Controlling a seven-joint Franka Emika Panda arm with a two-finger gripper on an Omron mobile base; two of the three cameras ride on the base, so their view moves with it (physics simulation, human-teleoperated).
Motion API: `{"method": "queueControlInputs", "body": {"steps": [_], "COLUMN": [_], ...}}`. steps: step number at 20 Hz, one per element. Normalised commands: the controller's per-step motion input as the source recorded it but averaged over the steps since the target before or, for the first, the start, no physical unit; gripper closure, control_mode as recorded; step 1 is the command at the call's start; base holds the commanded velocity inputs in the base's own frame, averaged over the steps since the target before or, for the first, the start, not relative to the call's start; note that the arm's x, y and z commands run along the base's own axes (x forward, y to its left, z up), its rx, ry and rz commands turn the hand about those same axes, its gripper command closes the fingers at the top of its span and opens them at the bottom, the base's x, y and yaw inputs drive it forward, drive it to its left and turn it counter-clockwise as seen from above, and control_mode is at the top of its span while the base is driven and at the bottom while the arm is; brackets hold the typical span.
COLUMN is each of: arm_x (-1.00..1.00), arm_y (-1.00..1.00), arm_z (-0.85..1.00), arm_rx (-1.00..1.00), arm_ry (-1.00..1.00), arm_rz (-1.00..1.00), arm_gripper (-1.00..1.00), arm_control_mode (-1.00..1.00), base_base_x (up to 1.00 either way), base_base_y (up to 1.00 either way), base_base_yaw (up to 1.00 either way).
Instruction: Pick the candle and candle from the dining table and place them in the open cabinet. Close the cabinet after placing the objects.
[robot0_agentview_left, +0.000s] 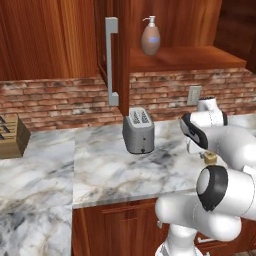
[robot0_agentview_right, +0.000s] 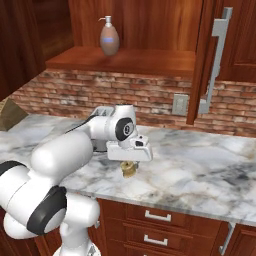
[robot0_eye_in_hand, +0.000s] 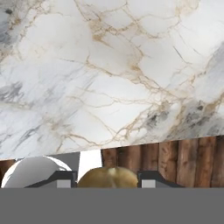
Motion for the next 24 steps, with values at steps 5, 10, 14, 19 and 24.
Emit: {"method": "queueControlInputs", "body": {"steps": [5, 10, 14, 19, 24], "arm_x": [0.01, 0.03, 0.10, 0.04, 0.05], "arm_y": [0.00, -0.01, -0.01, 0.02, 0.15], "arm_z": [0.00, 0.29, 1.00, 1.00, 1.00], "arm_rx": [0.00, -0.02, -0.02, 0.00, -0.06], "arm_ry": [0.00, -0.05, -0.30, -0.43, -0.35], "arm_rz": [0.00, 0.02, 0.05, 0.03, 0.00], "arm_gripper": [1.00, 1.00, 1.00, 1.00, 1.00], "arm_control_mode": [-1.00, -1.00, -1.00, -1.00, -1.00], "base_base_x": [0.00, 0.00, 0.00, 0.00, 0.00], "base_base_y": [0.00, 0.00, 0.00, 0.00, 0.00], "base_base_yaw": [0.00, 0.00, 0.00, 0.00, 0.00]}}
